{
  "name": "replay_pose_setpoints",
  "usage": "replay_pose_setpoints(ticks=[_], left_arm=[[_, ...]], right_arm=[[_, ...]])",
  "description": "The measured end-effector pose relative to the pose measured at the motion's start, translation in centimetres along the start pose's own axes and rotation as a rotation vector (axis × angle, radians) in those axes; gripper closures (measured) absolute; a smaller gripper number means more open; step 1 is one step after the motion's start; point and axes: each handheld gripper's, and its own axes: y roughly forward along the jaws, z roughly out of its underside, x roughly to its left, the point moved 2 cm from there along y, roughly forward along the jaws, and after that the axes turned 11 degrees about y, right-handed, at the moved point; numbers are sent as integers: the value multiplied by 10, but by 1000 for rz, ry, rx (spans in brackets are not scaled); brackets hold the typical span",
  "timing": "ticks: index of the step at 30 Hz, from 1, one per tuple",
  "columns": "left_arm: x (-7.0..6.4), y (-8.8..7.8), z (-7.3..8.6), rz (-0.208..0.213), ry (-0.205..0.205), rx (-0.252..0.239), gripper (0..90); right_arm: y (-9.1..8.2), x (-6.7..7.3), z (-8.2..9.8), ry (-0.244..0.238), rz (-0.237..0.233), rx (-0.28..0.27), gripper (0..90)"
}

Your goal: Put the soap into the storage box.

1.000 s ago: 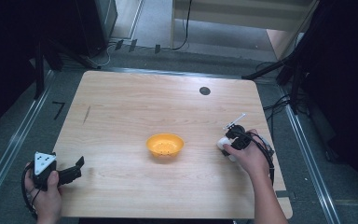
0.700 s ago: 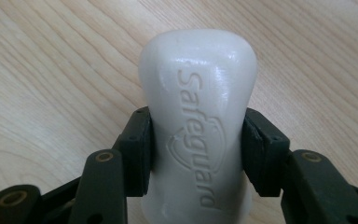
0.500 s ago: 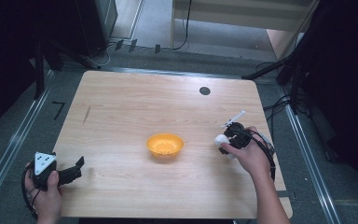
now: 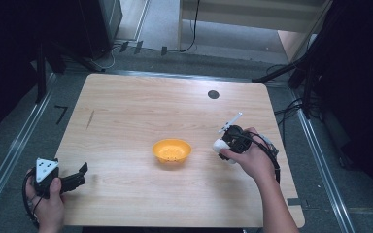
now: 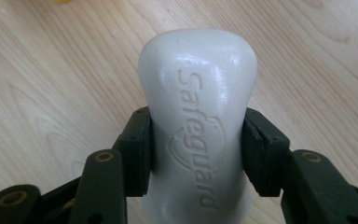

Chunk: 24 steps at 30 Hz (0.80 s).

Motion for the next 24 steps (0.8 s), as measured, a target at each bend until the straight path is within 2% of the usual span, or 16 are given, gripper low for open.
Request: replay_pose_setpoints(ticks=[13,18,20,24], left_arm=[[0,0,0,1,0,0,9],[0,0,0,1,-1,1,9],[0,0,0,1,-1,2,9],[0,0,0,1,-1,2,9]], right_arm=[[-7,24,-24,-88,-9,-2,513],[-12,31,-31,-103,-15,-16,514],[-13,36,-36,-133,-15,-14,513],[-13,41,-41,-152,-13,-13,513]])
